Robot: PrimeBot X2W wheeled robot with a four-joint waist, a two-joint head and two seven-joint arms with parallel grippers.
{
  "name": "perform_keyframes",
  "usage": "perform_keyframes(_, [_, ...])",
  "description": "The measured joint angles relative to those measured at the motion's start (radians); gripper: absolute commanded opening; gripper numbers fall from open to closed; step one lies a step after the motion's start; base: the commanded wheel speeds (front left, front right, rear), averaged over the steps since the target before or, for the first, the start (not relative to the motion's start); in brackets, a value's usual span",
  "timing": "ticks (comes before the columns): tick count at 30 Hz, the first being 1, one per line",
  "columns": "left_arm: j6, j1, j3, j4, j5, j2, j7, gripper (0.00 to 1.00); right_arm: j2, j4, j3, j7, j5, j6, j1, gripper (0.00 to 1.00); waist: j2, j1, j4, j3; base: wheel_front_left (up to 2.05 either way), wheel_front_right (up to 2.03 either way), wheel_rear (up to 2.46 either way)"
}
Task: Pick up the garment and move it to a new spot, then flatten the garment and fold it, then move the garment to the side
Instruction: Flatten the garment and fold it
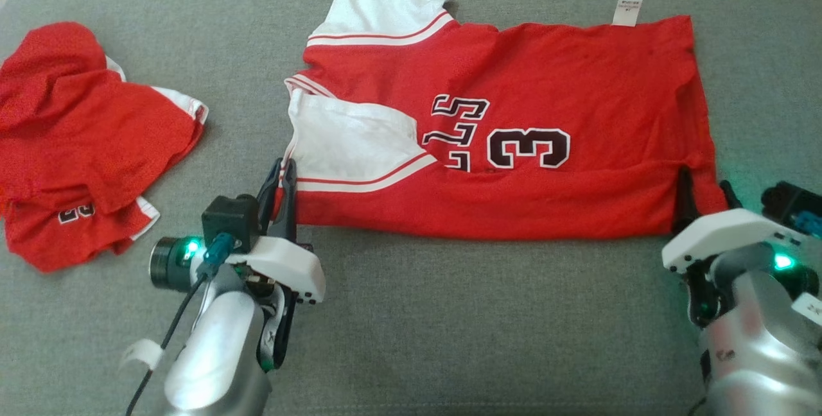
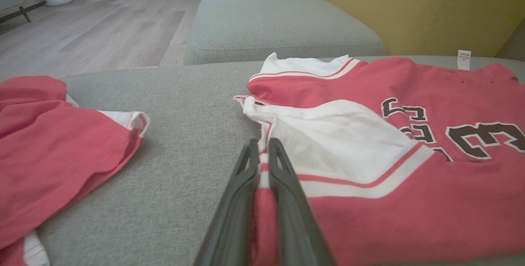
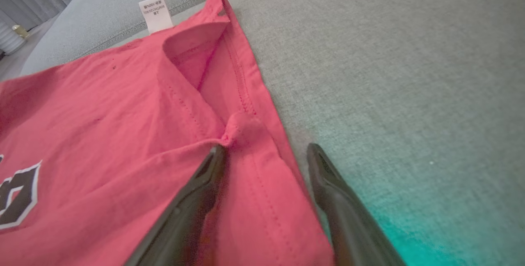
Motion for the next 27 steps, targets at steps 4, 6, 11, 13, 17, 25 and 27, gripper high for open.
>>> perform_keyframes(4, [0.0, 0.0, 0.0, 0.012, 0.0, 0.001, 0.0, 0.0, -0.013, 0.035, 0.066, 0.0, 0.046, 0.0, -0.019, 0.0, 0.0, 0.0, -0.002, -0.008, 0.0, 0.0, 0.0])
perform_keyframes(6, [0.001, 0.005, 0.0, 0.023, -0.001, 0.003, 0.0, 0.0, -0.011, 0.051, 0.097, -0.006, 0.055, 0.0, -0.02, 0.0, 0.0, 0.0, -0.005, -0.019, 0.0, 0.0, 0.0])
perform_keyframes(11, [0.001, 0.035, 0.002, 0.069, -0.002, 0.017, 0.0, 0.0, -0.005, 0.071, 0.098, -0.018, 0.004, 0.0, -0.009, 0.0, 0.0, 0.0, -0.017, -0.06, 0.0, 0.0, 0.0])
perform_keyframes(13, [0.001, 0.052, 0.002, 0.081, -0.011, 0.027, 0.0, 0.0, -0.008, 0.07, 0.096, -0.018, -0.018, 0.0, 0.001, 0.0, 0.0, 0.0, -0.021, -0.081, 0.0, 0.0, 0.0])
perform_keyframes(17, [-0.001, 0.097, 0.002, 0.087, -0.025, 0.039, 0.002, 0.0, -0.012, 0.057, 0.095, -0.004, -0.035, 0.0, 0.037, 0.0, 0.0, -0.0001, -0.029, -0.129, 0.0, 0.0, 0.0])
perform_keyframes(25, [-0.009, 0.255, -0.001, 0.035, -0.061, 0.058, 0.056, 0.0, -0.02, -0.045, 0.089, 0.109, -0.035, 0.0, 0.179, 0.0, 0.0, -0.0001, -0.043, -0.216, 0.0, 0.0, 0.0])
perform_keyframes(27, [-0.011, 0.309, -0.007, 0.007, -0.064, 0.062, 0.077, 0.0, -0.021, -0.091, 0.081, 0.143, -0.027, 0.0, 0.228, 0.0, 0.0, -0.0001, -0.047, -0.229, 0.0, 0.0, 0.0])
